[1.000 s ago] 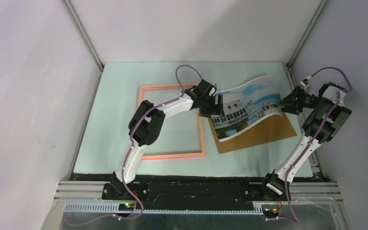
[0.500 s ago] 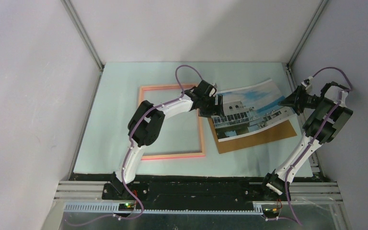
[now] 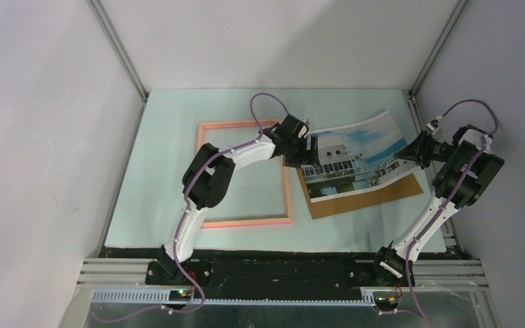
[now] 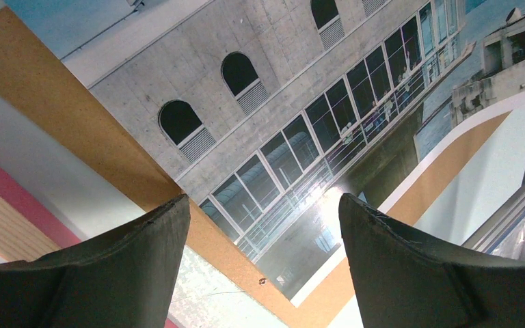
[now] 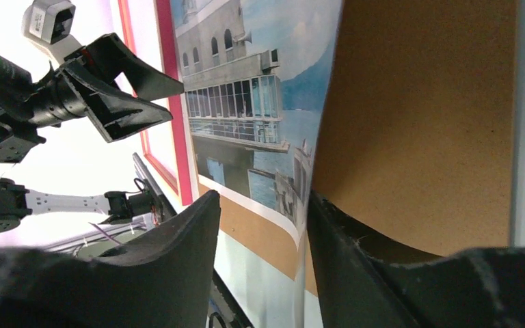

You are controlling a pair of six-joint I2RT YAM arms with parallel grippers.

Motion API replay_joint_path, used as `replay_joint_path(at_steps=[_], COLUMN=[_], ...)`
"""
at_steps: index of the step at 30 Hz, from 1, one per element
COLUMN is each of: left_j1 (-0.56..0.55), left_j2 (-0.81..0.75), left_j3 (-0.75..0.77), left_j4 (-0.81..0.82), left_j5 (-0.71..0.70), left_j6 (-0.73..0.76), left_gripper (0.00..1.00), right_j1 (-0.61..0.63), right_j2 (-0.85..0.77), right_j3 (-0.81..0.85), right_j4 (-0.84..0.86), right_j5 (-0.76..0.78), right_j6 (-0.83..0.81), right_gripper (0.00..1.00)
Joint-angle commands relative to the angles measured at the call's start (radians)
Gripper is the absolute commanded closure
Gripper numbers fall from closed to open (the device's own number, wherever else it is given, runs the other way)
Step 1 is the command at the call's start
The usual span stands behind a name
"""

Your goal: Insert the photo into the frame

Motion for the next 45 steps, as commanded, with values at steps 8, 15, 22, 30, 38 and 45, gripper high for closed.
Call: replay_joint_path(at_steps=[8, 15, 22, 30, 38, 45], left_j1=[-0.006, -0.007, -0.024, -0.143, -0.337, -0.409], left_j2=[-0.069, -0.140, -0.240, -0.353, -0.380, -0.325], left_j3=[-0.007, 0.023, 0.120, 0.189, 0.251, 0.323], left_j4=[-0.072, -0.075, -0.108, -0.137, -0.135, -0.136], left_j5=[-0.034, -0.062, -0.122, -0.325, -0.496, -0.514], left_j6=[0.082, 0.159, 0.296, 0.563, 0.825, 0.859], left_gripper=[0.12, 0.07, 0.03, 0.00, 0.00, 0.00], right_j1=[-0.035, -0.029, -0.003, 0.080, 0.160, 0.180], right_j2=[-0.192, -0.329, -0.491, -0.631, -0.743, -0.792], right_j3=[-0.083, -0.133, -0.202, -0.249, -0.227, -0.219], right_j4=[0.206, 0.278, 0.344, 0.464, 0.585, 0.625], right_j5=[0.008, 0.043, 0.046, 0.016, -0.019, -0.078], right_j6=[0.157, 0.288, 0.464, 0.709, 0.986, 1.113], right_gripper=[0.83, 1.00, 1.00, 1.00, 1.00, 1.00])
